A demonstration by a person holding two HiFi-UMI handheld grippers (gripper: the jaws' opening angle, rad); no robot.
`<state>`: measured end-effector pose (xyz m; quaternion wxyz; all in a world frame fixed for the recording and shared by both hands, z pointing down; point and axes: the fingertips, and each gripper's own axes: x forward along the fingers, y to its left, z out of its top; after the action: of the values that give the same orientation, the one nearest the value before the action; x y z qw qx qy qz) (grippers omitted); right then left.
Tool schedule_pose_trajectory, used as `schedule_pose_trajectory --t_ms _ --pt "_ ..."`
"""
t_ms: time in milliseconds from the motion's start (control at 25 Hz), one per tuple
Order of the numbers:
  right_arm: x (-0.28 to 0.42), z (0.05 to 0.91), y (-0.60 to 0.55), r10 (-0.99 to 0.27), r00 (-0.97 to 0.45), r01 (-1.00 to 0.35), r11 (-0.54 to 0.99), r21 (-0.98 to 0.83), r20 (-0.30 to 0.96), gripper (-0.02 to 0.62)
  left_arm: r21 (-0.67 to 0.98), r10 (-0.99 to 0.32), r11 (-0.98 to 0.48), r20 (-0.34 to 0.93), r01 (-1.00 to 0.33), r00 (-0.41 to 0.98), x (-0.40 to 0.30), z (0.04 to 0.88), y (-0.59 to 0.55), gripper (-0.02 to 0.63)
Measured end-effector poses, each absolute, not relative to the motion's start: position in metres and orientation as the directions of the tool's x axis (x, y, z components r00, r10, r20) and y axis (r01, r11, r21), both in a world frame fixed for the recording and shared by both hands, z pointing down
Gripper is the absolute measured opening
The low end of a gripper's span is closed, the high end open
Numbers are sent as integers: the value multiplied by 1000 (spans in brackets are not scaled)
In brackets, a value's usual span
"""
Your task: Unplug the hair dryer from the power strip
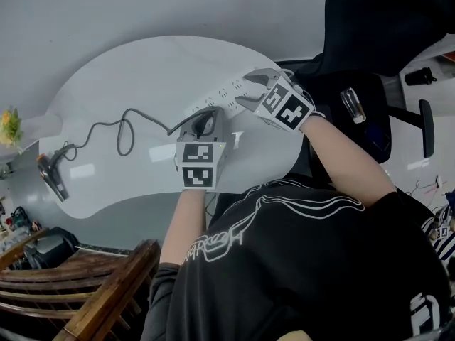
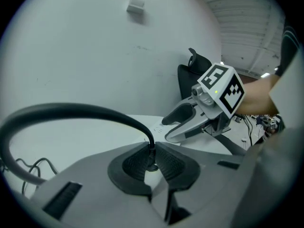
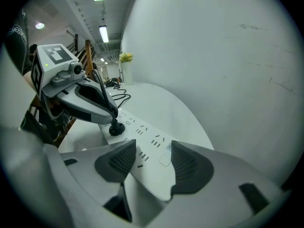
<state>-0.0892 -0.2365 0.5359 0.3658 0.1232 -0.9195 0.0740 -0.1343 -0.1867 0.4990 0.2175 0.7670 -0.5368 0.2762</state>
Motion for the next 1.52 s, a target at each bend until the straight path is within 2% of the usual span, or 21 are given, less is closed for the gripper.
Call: schedule_pose_trajectory --t_ms 160,400,520,560,640,800,880,960,1080,1280,1400,1520 --pt "-88 536 -235 -173 -705 -278 960 -44 688 218 82 -706 -312 647 -946 289 -136 498 -186 38" --pt "-89 536 -237 -173 -696 -279 959 -42 697 218 -121 -707 -426 663 -897 246 -128 497 -184 38" --pt "-90 536 -235 -168 -688 -273 961 -38 706 210 -151 -708 -432 668 -889 230 -126 495 -184 38" --pt "-91 535 -232 -158 -685 -263 964 -39 711 190 -151 -706 -431 671 -890 228 -126 495 -183 38" --pt "-92 535 -228 -147 -678 -252 967 -40 720 160 -109 -696 -420 675 -901 244 -127 496 -183 37" --pt "-91 536 -228 -146 -677 -258 965 -48 721 160 73 -687 -344 660 -936 304 -133 497 -185 38" --pt "-92 536 -229 -141 -680 -255 966 -51 719 158 112 -685 -331 654 -937 320 -135 497 -186 38" --pt "-92 536 -229 -136 -676 -250 967 -52 725 159 62 -682 -356 665 -932 305 -134 496 -186 38" --pt "-93 536 -230 -134 -665 -244 969 -43 735 158 -114 -676 -435 697 -893 240 -128 496 -185 38" --pt "-93 537 -228 -123 -659 -244 968 -56 742 159 -226 -668 -492 717 -840 198 -125 496 -182 38" --pt "-92 536 -229 -134 -661 -253 966 -52 738 158 -129 -660 -470 708 -873 251 -126 496 -184 38" --pt "-93 537 -228 -137 -666 -256 965 -53 733 158 162 -663 -326 663 -931 347 -135 496 -186 38"
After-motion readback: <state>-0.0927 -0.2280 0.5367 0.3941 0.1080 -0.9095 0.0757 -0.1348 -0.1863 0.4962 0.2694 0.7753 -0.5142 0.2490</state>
